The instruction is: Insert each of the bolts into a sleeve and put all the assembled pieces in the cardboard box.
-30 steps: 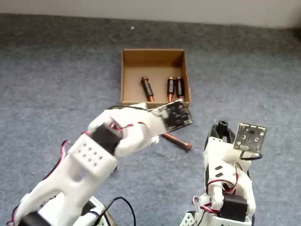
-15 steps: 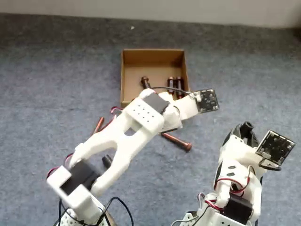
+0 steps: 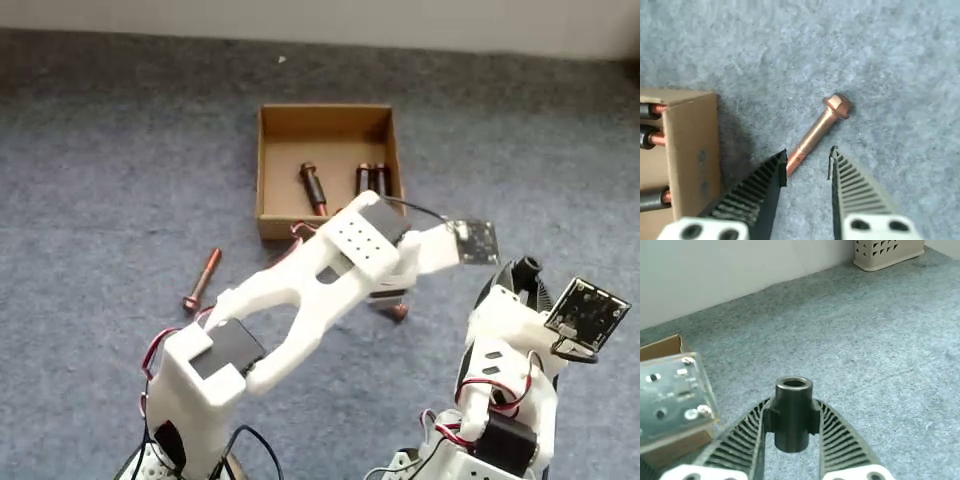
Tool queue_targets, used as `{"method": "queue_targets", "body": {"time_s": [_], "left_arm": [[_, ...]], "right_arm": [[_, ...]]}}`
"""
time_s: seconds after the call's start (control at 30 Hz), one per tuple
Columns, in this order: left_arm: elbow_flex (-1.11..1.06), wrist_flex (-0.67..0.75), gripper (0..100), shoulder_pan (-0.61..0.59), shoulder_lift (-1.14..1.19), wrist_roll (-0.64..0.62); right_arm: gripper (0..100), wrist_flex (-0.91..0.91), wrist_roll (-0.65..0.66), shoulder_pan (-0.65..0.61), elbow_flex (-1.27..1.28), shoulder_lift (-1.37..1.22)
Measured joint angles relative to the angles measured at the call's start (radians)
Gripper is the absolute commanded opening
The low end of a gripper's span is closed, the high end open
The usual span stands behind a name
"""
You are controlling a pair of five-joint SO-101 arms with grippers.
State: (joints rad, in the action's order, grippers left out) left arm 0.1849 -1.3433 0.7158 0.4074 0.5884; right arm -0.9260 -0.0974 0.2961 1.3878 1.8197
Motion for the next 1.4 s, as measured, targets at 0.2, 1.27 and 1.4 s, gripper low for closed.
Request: {"method": "queue_targets", "body": {"time_s": [0.2,1.27,1.4], "left_arm": [[0.003,-0.023,17,0.017,0.002,0.023],[0.199,-0.129,11,0.06,0.269,0.025],[0.209,-0.13,11,0.061,0.281,0.023]], "right_arm": [[0.7,0.0,0.0,0.0,0.0,0.0],[0.7,-0.005,0.0,-0.003,0.026,-0.003],[0.7,-0.005,0.0,-0.006,0.026,-0.003]]}}
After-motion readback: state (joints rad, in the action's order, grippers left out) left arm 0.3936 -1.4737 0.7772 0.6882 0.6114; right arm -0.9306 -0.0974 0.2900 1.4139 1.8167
